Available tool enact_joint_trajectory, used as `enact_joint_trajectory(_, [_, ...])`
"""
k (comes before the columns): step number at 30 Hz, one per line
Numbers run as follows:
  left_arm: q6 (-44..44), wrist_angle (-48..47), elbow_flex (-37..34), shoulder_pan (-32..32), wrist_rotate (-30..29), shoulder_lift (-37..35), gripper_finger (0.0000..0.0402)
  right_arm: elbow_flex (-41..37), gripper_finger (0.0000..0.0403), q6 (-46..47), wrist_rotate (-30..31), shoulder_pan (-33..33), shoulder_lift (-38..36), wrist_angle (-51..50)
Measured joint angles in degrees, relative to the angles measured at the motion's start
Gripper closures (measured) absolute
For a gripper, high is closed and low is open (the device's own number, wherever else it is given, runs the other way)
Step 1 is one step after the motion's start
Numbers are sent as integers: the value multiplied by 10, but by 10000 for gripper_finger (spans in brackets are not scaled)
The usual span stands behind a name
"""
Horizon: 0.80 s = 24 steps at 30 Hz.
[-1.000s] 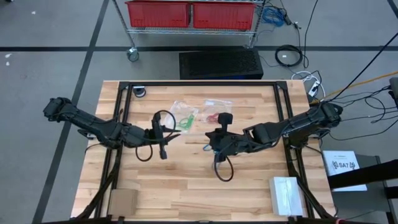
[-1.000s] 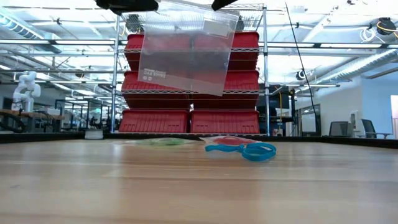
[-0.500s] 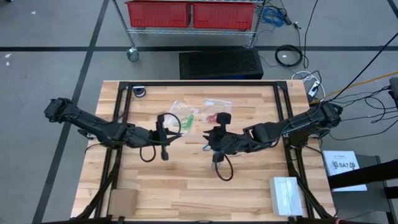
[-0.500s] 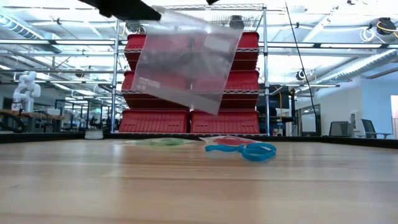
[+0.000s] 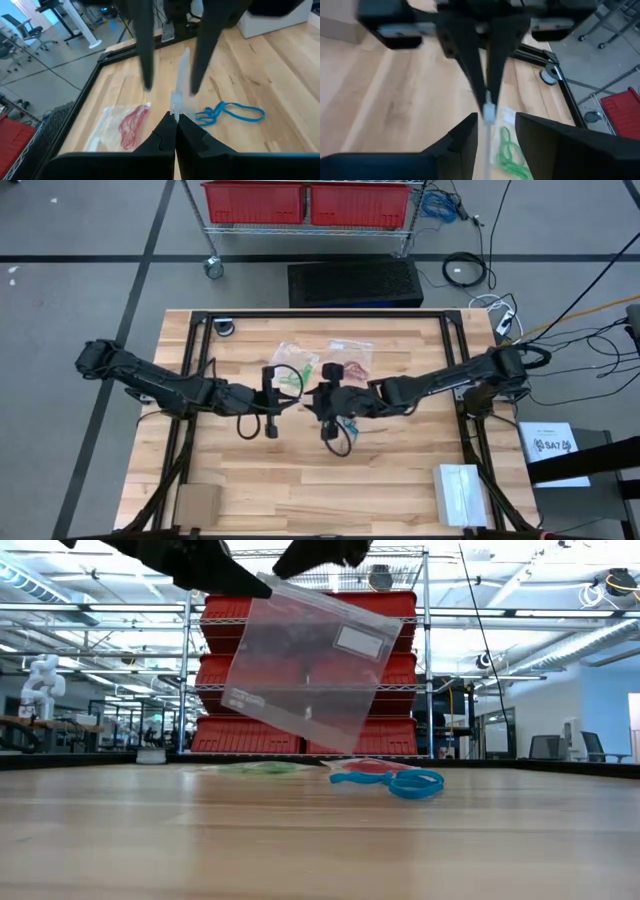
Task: Sort rubber bands
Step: Open the bottom transparent zip bag
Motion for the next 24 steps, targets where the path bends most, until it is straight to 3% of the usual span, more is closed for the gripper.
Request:
enact_joint_trajectory(7, [0,4,0,-1,1,0,400,0,281,7,-64,-19,17,14])
enact_joint_trajectory(18, [-1,2,0,0,1,0,400,0,390,1,-55,-24,19,17])
enact_joint_trajectory(24, [0,1,0,0,1,0,400,0,386,-1,-55,-24,19,6])
